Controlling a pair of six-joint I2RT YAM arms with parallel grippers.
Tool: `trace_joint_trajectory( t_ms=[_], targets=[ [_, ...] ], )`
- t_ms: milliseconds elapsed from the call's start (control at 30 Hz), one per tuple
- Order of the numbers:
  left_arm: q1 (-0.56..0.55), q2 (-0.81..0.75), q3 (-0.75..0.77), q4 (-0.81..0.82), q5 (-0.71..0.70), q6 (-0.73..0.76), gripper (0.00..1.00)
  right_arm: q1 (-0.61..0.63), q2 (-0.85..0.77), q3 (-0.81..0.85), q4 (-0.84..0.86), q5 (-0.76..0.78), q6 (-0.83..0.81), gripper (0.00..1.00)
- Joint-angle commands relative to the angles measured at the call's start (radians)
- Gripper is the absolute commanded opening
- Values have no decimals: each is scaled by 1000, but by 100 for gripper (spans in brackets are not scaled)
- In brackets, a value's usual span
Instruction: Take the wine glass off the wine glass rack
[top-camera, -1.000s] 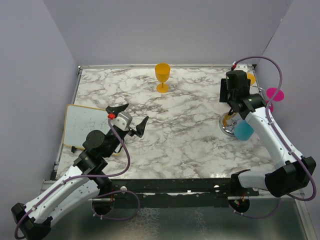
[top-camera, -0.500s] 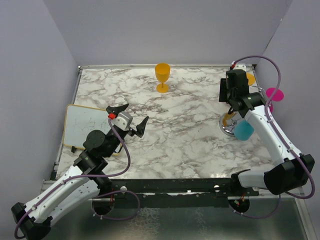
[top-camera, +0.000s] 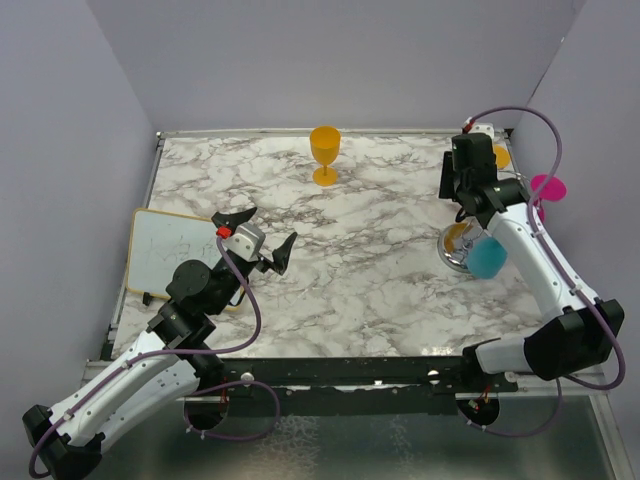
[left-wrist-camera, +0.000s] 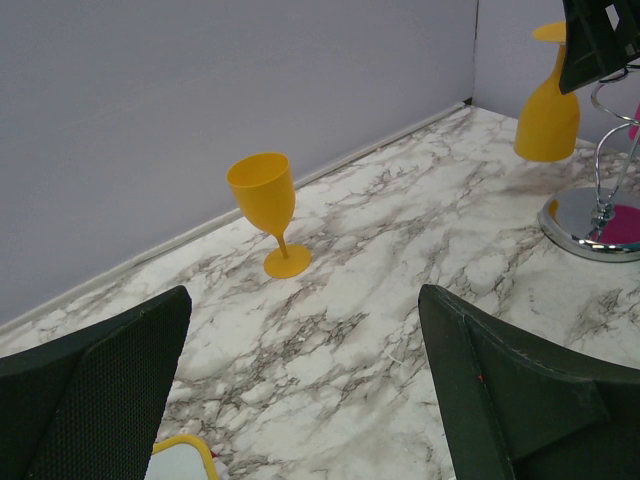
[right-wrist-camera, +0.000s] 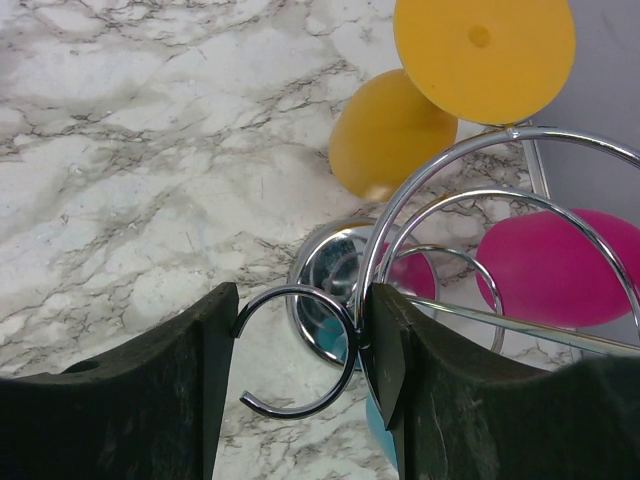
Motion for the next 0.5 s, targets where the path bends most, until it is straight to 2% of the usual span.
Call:
trace_joint_trajectory(
  t_ms=[0, 467],
  targets=[
    [-5, -5, -1, 16, -17, 7, 100, -8, 19, 42, 52, 4, 33, 53],
    [-7, -10, -1, 17, -16, 6, 100, -17, 76, 88, 128, 75, 78, 53]
  ],
)
